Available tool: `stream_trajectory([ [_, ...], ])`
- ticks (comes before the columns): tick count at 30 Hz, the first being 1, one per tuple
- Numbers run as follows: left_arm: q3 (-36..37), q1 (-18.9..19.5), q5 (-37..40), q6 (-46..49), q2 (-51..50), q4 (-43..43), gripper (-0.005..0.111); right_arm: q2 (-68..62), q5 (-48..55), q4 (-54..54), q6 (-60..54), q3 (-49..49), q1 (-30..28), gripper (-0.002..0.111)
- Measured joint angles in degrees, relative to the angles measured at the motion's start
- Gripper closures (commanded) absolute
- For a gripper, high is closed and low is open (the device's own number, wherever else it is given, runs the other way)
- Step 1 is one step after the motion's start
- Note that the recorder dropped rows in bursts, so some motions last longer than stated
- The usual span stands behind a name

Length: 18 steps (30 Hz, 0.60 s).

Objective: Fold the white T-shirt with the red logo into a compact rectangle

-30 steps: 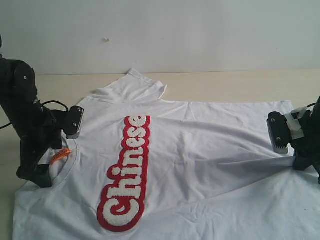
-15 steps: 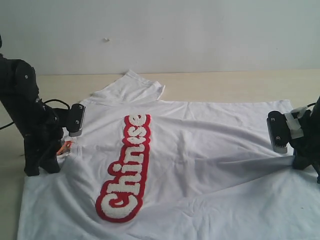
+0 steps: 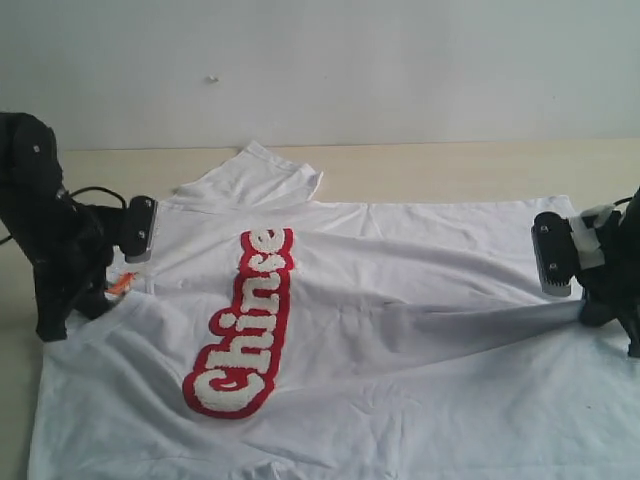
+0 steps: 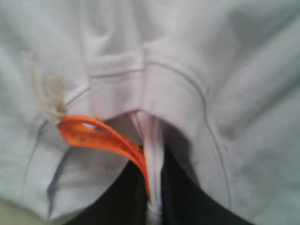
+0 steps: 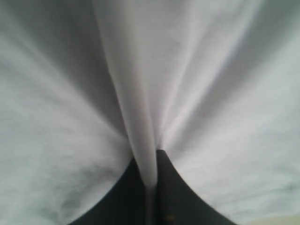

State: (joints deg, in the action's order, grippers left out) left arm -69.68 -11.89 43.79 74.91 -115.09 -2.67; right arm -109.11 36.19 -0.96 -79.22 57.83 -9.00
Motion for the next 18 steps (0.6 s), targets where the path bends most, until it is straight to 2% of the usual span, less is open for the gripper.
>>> stream_trajectory([
  [9, -1.55, 4.03, -0.68, -1.43, 13.92, 0.82, 0.105, 11.0, 7.13, 1.67, 0.0, 7.34, 0.0, 0.108],
  [18, -2.21, 4.38, 0.89, -3.66, 25.59, 4.2, 0.105, 19.44, 13.48, 2.61, 1.14, 11.92, 0.0, 0.108],
])
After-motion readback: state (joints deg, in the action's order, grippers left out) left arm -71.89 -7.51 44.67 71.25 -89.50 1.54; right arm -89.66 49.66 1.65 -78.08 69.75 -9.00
